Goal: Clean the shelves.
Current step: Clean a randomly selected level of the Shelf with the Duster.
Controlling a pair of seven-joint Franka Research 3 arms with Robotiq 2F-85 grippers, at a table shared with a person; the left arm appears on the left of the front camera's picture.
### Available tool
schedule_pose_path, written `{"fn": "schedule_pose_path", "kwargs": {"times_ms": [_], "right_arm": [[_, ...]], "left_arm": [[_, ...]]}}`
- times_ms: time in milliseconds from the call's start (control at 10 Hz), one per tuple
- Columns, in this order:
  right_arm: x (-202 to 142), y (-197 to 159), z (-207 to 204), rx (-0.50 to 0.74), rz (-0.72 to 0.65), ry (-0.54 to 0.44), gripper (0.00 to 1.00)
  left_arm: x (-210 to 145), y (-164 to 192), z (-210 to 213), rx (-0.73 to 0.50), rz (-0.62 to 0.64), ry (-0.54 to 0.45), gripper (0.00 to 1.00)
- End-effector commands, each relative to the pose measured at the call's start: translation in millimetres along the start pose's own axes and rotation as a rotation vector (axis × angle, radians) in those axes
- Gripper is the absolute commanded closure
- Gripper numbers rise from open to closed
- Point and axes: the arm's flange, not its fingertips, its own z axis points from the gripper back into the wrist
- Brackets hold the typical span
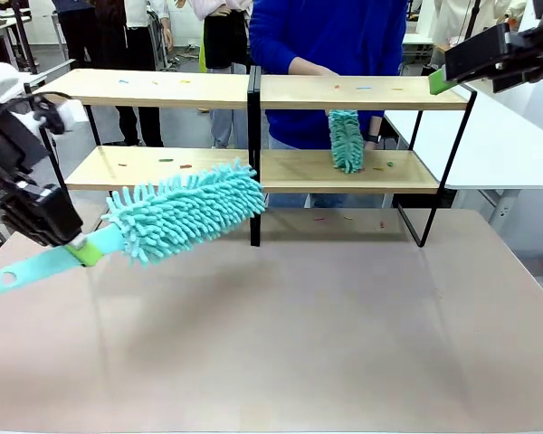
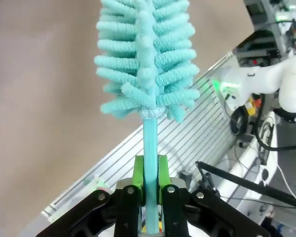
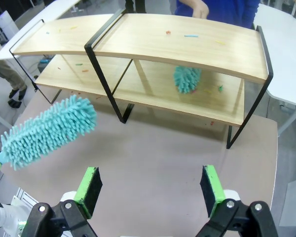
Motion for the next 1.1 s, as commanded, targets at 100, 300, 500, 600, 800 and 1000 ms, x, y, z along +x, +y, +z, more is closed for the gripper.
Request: {"fn": "schedule_pose_path", "kwargs": {"times_ms": [100, 300, 500, 600, 800, 1000], "right_arm": [[1, -1, 0, 0.004, -0.005, -0.002, 0.00], [1, -1, 0, 0.004, -0.005, -0.002, 0.00], [1, -1, 0, 0.004, -0.005, -0.002, 0.00], [1, -1, 0, 0.004, -0.005, -0.002, 0.00], [1, -1, 0, 0.004, -0.005, -0.002, 0.00], [1, -1, 0, 0.004, -0.005, -0.002, 0.00]], "left_arm": [[-47, 30, 55, -0.108, -0.066, 0.095, 0.87], [-112, 55, 97, -0.198, -0.073, -0.017, 0.87], [-146, 56, 112, -0.210, -0.060, -0.166, 0.87], [-142, 53, 112, -0.236, -0.004, -0.239, 0.87], [-123, 47, 105, -0.244, 0.043, -0.243, 0.87], [-108, 33, 111, -0.281, 0.077, -0.299, 0.87]]}}
